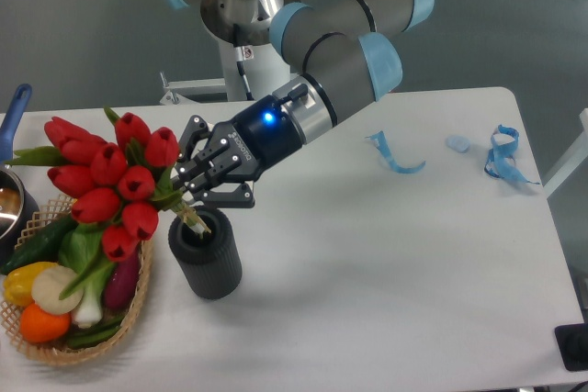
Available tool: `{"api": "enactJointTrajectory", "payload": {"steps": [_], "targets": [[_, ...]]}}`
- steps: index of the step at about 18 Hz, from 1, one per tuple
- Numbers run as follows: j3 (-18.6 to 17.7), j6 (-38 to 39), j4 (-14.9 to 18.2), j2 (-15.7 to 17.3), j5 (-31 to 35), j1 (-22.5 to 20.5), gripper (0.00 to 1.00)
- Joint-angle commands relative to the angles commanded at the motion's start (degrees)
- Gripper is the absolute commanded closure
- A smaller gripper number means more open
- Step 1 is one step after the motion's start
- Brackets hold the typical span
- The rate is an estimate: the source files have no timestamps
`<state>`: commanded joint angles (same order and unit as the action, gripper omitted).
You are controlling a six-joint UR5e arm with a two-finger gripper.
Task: Insert the flowers into the vase
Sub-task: 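Lower the tulip stems into the vase opening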
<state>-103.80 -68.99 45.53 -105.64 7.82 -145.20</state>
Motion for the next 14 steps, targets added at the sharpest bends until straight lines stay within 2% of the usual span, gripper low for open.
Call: {"api": "enactJointTrajectory", "payload": {"steps": [6,14], "targets": [[-3.43,-3.07,0.0,-1.5,0.09,0.09,0.95],[-5.89,-8.52,0.0,-4.48,0.26,-0.53,0.93]]}}
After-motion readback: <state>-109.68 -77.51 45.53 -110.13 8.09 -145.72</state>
